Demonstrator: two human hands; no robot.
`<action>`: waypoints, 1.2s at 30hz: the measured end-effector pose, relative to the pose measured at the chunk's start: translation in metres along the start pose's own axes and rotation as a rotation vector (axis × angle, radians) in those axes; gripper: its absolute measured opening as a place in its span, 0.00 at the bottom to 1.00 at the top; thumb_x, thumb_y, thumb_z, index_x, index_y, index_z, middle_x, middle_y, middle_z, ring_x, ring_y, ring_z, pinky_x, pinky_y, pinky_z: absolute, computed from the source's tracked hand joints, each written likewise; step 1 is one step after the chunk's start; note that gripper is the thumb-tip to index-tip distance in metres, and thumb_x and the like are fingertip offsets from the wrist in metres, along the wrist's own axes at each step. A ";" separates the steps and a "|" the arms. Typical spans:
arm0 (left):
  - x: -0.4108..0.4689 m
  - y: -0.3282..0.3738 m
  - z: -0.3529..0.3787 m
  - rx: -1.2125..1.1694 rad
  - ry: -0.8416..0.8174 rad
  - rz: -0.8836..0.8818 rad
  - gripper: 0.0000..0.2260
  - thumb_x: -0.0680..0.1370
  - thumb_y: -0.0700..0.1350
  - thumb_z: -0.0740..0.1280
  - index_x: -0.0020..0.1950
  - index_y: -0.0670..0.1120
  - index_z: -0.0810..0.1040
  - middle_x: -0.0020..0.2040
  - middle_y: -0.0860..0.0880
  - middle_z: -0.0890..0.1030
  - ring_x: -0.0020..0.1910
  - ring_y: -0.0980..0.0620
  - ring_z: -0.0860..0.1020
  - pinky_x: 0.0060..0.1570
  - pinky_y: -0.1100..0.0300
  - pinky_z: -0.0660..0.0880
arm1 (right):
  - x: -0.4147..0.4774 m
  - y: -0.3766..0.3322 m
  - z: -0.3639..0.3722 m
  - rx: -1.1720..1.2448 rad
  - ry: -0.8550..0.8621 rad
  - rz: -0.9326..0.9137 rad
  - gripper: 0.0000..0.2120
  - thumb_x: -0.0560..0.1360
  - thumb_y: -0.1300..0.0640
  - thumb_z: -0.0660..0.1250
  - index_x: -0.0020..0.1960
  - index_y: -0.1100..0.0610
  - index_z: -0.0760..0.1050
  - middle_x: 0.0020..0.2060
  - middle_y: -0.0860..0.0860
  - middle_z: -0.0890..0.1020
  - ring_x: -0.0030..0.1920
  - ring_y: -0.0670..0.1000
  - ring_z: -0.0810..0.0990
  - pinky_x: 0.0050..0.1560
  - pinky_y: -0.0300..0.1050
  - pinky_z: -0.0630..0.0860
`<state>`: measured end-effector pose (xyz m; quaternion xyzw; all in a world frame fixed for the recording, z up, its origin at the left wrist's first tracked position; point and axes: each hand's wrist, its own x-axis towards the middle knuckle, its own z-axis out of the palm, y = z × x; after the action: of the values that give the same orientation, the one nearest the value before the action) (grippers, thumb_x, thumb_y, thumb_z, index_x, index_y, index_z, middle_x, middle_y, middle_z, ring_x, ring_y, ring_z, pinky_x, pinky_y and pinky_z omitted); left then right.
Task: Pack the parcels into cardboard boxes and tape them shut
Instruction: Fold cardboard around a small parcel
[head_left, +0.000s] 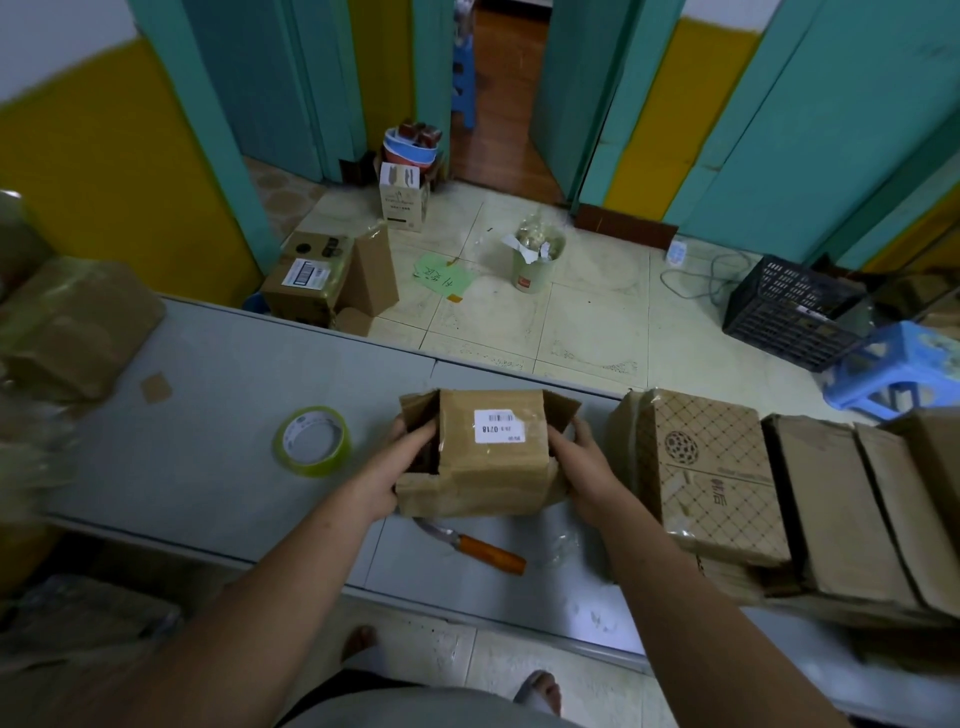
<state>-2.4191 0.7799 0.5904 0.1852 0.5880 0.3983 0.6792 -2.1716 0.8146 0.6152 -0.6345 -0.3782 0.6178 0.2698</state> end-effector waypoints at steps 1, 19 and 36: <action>0.001 0.000 0.000 -0.003 -0.008 0.006 0.29 0.74 0.59 0.78 0.73 0.60 0.73 0.61 0.46 0.86 0.59 0.42 0.85 0.59 0.36 0.82 | 0.000 0.000 -0.001 -0.006 -0.005 -0.014 0.63 0.51 0.21 0.77 0.81 0.38 0.57 0.70 0.51 0.77 0.69 0.58 0.76 0.71 0.66 0.72; -0.035 0.017 0.025 0.164 0.142 -0.128 0.10 0.81 0.51 0.61 0.53 0.48 0.79 0.52 0.42 0.81 0.50 0.45 0.77 0.48 0.54 0.70 | -0.007 0.011 0.028 0.438 0.286 0.134 0.20 0.85 0.44 0.59 0.48 0.57 0.82 0.40 0.54 0.87 0.51 0.57 0.86 0.61 0.54 0.78; -0.029 0.018 0.038 -0.058 0.105 0.122 0.28 0.87 0.64 0.46 0.63 0.52 0.82 0.54 0.43 0.88 0.56 0.45 0.86 0.61 0.46 0.80 | -0.020 -0.014 0.042 0.009 0.248 -0.414 0.14 0.86 0.50 0.60 0.70 0.47 0.75 0.62 0.46 0.81 0.63 0.47 0.79 0.70 0.56 0.76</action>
<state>-2.3891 0.7777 0.6314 0.1798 0.5988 0.4648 0.6269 -2.2143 0.8010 0.6342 -0.6131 -0.4613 0.4684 0.4380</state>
